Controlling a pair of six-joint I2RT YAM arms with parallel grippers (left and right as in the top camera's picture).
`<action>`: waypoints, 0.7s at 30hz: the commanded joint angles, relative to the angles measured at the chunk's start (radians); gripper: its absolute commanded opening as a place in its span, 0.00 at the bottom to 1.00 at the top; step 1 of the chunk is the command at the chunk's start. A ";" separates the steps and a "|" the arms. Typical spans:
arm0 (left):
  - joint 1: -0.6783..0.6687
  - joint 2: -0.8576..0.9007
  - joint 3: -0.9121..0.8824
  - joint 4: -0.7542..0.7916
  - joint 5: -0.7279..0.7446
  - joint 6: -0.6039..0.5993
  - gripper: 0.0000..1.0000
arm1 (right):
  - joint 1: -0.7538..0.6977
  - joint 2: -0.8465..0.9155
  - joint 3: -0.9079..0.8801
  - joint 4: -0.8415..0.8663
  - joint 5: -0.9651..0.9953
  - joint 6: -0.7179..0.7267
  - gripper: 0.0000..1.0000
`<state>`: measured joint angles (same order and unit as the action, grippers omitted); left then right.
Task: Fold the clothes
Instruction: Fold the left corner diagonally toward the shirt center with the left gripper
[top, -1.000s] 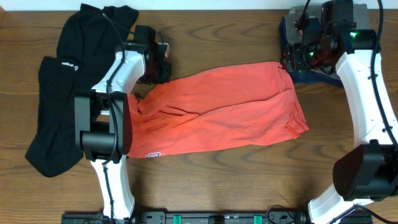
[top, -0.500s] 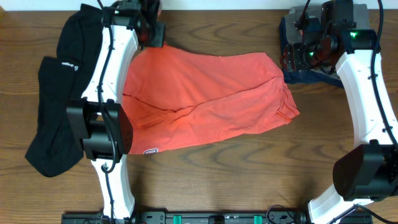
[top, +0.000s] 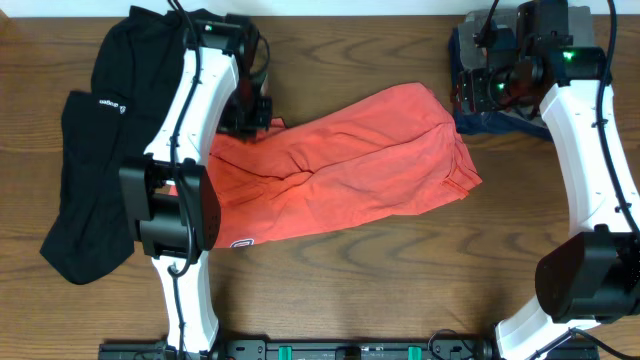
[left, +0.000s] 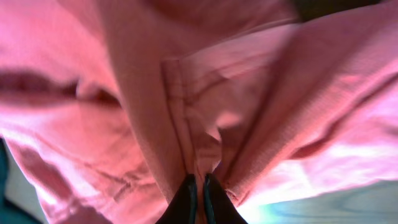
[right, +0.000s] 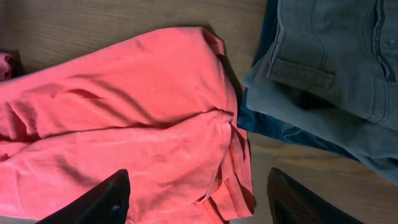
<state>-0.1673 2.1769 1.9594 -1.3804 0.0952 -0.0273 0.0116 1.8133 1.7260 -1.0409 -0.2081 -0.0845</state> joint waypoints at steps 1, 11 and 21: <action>0.005 -0.003 -0.113 0.011 -0.086 -0.105 0.06 | 0.008 0.012 -0.002 0.000 0.002 -0.011 0.69; 0.005 -0.010 -0.327 0.142 -0.089 -0.121 0.06 | 0.008 0.012 -0.020 0.008 0.002 -0.022 0.69; -0.005 -0.124 -0.254 0.191 -0.087 -0.018 0.63 | 0.008 0.012 -0.020 0.018 0.002 -0.022 0.70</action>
<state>-0.1677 2.1384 1.6634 -1.2015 0.0177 -0.1017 0.0116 1.8133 1.7134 -1.0275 -0.2085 -0.0917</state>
